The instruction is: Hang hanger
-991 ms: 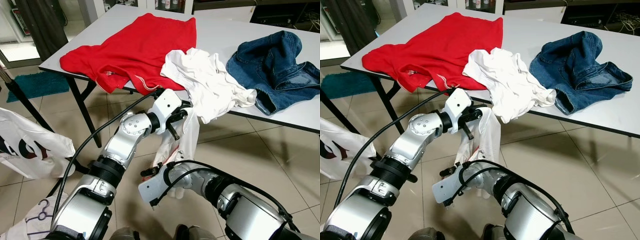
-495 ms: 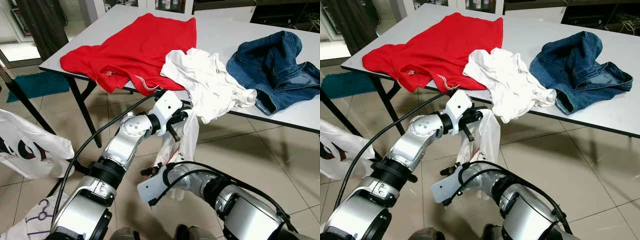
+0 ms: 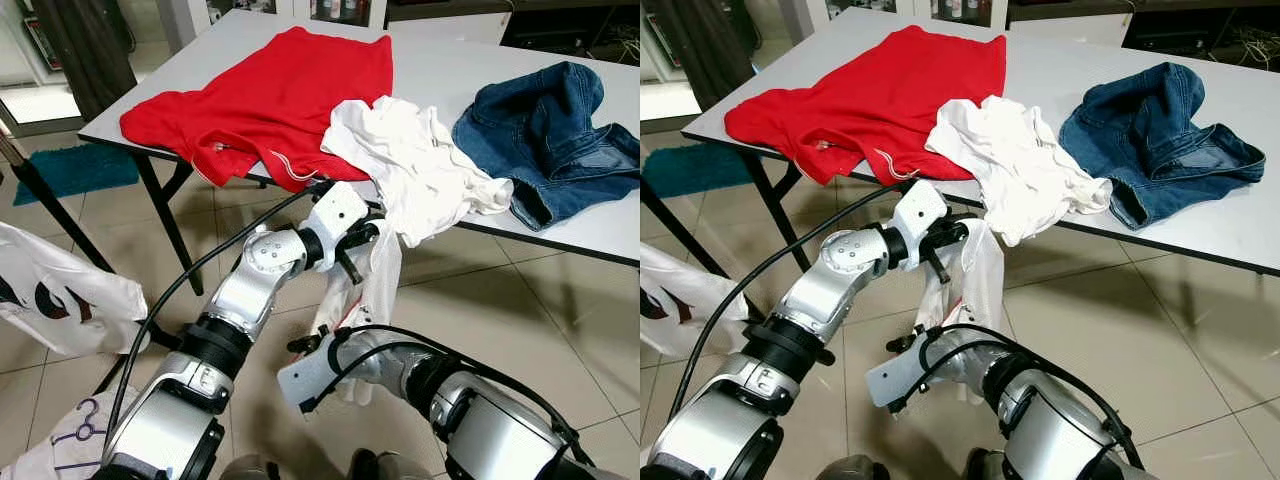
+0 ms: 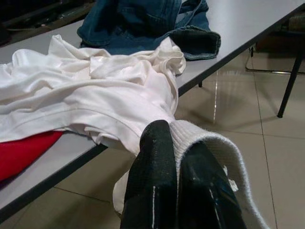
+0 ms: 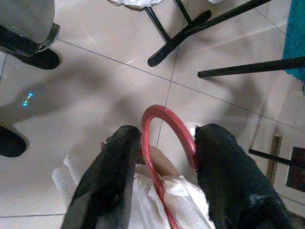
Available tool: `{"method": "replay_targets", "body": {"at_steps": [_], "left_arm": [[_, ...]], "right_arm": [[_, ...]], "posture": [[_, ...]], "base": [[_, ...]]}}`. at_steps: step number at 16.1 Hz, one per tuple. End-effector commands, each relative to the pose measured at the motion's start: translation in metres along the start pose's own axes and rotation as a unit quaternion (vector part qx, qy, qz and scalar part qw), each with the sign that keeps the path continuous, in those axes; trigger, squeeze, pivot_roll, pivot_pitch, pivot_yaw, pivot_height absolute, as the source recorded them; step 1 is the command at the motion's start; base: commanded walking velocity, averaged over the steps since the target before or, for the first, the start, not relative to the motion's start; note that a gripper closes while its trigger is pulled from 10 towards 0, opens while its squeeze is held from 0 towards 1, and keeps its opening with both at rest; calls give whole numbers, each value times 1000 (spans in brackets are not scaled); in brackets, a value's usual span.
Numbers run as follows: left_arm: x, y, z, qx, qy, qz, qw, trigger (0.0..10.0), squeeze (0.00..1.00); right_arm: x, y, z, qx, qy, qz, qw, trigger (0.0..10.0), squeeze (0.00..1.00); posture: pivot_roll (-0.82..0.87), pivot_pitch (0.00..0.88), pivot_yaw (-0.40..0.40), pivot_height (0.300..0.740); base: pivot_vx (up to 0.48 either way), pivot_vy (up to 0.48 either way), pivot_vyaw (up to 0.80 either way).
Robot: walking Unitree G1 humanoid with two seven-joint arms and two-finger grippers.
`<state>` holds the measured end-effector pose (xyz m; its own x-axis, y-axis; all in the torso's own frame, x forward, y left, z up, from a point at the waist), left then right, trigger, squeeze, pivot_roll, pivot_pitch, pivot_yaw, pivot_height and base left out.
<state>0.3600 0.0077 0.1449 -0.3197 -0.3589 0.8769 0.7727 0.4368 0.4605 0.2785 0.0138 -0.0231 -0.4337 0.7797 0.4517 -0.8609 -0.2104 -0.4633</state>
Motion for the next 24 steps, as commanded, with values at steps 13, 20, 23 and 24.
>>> {"method": "replay_targets", "body": {"at_steps": [13,20,23,24], "left_arm": [[6,-4,-1,-8,-7,-11,1000,10000,0],[-9,2,11,27,7,7,1000,10000,0],[-28,12,28,59,32,17,998,10000,0],[-34,18,36,77,40,23,996,10000,0]], "right_arm": [[-6,11,-1,14,9,0,1000,0,349],[-1,-9,11,-20,-52,-46,997,0,353],[9,-16,25,-21,-136,-97,986,0,357],[9,-20,32,-29,-162,-112,980,0,365]], "posture": [[102,41,7,740],[94,39,11,740],[89,40,10,740],[86,41,7,740]], "base": [[0,0,0],[0,0,0],[0,0,0],[0,0,0]]}}
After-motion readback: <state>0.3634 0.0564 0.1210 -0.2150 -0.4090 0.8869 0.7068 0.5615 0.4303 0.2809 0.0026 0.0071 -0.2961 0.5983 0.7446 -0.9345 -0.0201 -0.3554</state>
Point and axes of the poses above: a point about 5 cm out from each wrist's last joint towards the gripper, its own z axis pointing back from the gripper into the wrist, its own x axis along the axis of the wrist's last joint, y = z × x, the point moved 4 cm from there along -z, pointing out of the wrist towards the gripper, and after that the axes turned 13 degrees about -z, right-handed, at the moved point
